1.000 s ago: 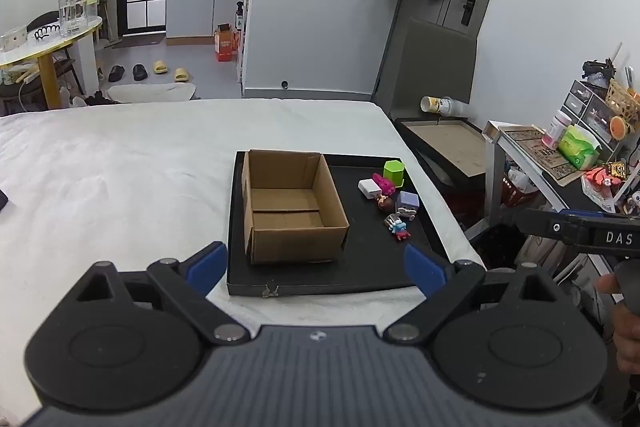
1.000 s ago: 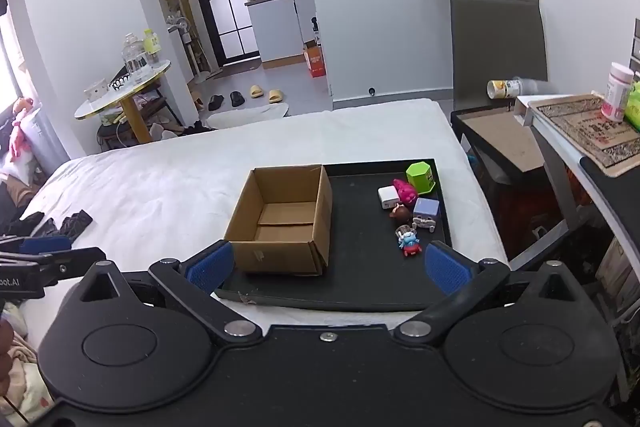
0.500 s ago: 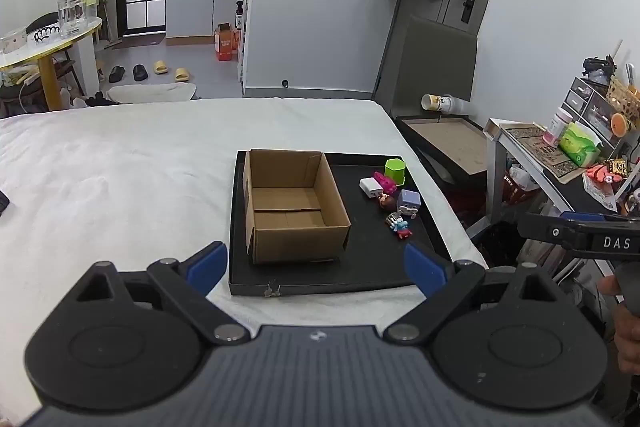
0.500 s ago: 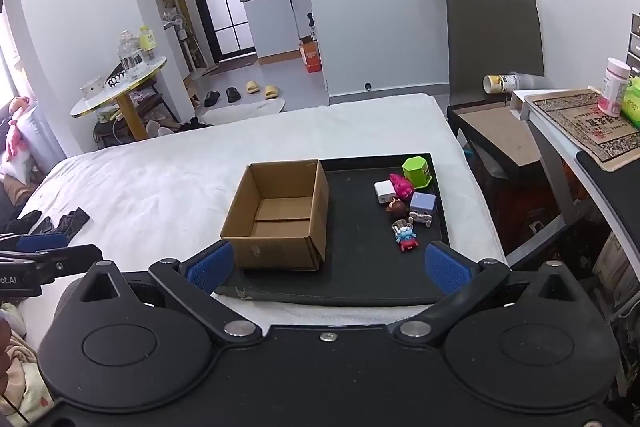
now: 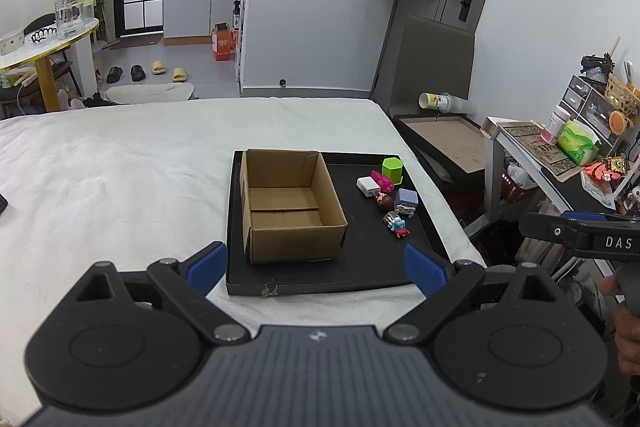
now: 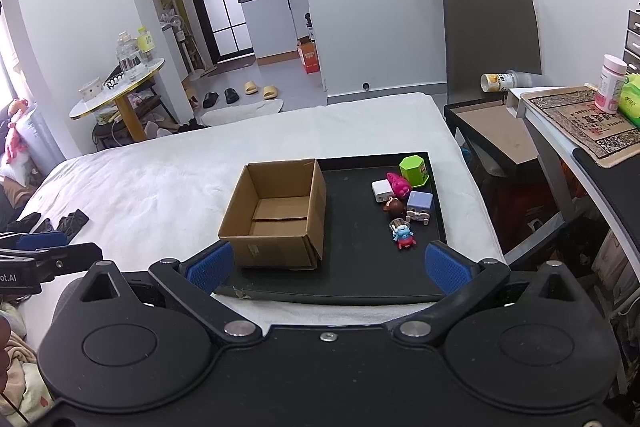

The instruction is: Organize rigid objects

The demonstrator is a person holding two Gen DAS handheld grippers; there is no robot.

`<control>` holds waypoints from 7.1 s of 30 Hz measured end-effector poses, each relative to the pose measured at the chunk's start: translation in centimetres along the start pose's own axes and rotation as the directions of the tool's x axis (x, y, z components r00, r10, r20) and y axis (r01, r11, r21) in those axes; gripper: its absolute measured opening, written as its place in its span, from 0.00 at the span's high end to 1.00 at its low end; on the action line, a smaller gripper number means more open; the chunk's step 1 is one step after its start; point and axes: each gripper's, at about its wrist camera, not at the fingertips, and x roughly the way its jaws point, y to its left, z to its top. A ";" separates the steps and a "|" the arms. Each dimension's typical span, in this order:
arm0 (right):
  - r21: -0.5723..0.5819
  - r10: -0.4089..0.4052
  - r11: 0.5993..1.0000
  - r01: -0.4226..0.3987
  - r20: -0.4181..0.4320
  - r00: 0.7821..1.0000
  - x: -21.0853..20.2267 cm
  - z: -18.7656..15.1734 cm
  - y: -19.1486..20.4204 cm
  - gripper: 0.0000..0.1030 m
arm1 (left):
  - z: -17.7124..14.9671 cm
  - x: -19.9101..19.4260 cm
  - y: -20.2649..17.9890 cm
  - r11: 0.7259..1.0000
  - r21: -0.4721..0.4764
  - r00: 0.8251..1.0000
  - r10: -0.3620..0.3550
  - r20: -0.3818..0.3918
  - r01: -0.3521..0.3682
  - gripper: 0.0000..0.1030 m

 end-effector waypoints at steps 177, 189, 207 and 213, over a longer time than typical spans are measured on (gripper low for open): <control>-0.103 -0.084 0.994 0.039 -0.480 0.873 35.3 -1.0 -10.7 0.64 | -0.9 31.4 10.6 0.864 -0.441 0.961 0.153 -0.233 -0.244 0.80; -0.050 -0.046 0.998 0.028 -0.399 0.916 31.1 1.2 -9.9 0.64 | -0.8 31.4 10.3 0.868 -0.433 0.963 0.166 -0.213 -0.246 0.82; -0.076 -0.009 0.997 -0.017 -0.324 0.946 28.8 4.3 -5.9 0.64 | -1.3 31.1 10.3 0.866 -0.453 0.968 0.120 -0.221 -0.210 0.81; -0.089 0.009 0.995 -0.037 -0.297 0.955 28.7 5.5 -3.9 0.64 | -1.3 30.9 10.6 0.868 -0.456 0.970 0.106 -0.218 -0.198 0.81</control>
